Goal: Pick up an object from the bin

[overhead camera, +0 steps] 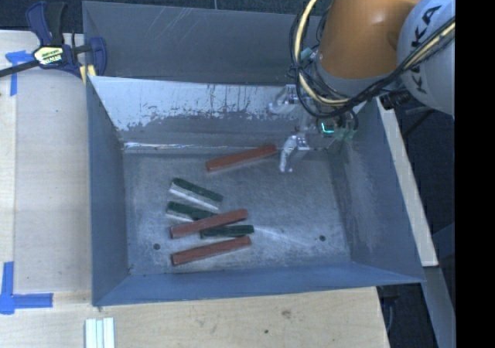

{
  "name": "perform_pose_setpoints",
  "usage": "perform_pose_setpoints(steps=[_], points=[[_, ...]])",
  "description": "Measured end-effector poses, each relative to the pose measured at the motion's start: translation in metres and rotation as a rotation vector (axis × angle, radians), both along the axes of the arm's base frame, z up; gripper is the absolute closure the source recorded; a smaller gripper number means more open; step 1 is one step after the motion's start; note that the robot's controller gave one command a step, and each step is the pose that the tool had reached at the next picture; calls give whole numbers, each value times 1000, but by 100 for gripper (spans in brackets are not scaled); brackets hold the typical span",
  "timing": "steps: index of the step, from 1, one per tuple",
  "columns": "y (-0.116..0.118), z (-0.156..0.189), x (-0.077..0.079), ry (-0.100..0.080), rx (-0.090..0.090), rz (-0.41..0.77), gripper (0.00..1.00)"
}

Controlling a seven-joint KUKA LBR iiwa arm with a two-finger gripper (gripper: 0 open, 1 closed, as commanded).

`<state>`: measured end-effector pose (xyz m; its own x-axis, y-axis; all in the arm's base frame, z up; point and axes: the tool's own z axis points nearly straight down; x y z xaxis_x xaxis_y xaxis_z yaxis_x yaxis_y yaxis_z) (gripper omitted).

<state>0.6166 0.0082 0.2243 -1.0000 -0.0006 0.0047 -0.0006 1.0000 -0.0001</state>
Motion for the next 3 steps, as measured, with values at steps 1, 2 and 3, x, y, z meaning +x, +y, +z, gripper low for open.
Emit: perform_pose_setpoints(steps=[1, 2, 3], points=[[0, 5, 2, -9, 0, 0, 0], [52, -77, 4, -12, 1, -67, 0], [65, -95, 6, -5, 0, -84, 0]])
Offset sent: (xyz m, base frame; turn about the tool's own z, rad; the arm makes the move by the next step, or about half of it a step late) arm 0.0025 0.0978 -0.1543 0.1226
